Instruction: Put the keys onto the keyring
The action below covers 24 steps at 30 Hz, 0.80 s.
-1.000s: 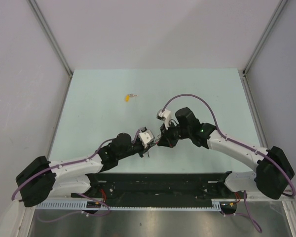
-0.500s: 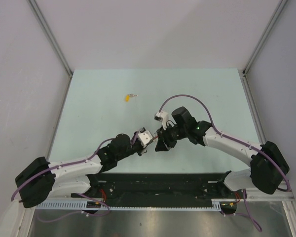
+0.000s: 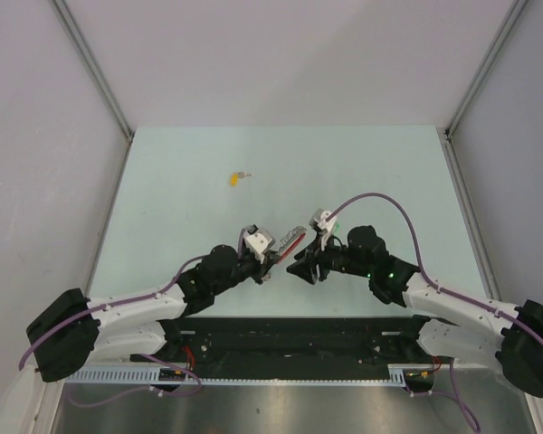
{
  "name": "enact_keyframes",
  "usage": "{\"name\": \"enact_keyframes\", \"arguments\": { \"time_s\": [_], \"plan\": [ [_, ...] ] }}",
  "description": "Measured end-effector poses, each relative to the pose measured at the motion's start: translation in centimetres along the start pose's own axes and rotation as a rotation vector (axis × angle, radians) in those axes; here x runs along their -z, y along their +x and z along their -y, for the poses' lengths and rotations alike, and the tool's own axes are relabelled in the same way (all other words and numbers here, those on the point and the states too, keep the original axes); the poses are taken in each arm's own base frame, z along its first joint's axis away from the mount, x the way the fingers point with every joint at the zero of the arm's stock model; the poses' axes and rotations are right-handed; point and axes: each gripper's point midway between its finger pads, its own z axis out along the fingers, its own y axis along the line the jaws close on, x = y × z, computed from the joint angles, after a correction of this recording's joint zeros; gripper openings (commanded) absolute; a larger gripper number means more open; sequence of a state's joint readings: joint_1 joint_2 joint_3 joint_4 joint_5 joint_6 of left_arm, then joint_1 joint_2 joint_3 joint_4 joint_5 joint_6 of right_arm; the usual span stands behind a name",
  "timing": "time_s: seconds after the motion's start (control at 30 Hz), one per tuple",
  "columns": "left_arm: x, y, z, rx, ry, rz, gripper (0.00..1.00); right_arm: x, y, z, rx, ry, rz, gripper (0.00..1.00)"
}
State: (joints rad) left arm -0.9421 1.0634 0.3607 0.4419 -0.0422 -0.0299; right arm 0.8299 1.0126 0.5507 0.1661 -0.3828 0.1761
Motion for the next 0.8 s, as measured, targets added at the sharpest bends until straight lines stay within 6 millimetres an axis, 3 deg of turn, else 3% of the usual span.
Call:
{"name": "enact_keyframes", "arguments": {
  "time_s": [0.23,0.47,0.8],
  "plan": [
    [0.0,-0.1,0.4,0.102,0.000,0.004,0.00,-0.5,0.1,0.9,-0.032,0.045,0.158,0.51],
    [0.1,-0.8,0.6,0.162,-0.004,0.022,0.00,-0.7,-1.3,1.6,-0.105,0.061,0.314,0.51],
    [0.0,-2.0,0.9,0.240,-0.001,0.050,0.00,-1.8,-1.8,1.9,-0.189,0.044,0.393,0.51]
  ]
}}
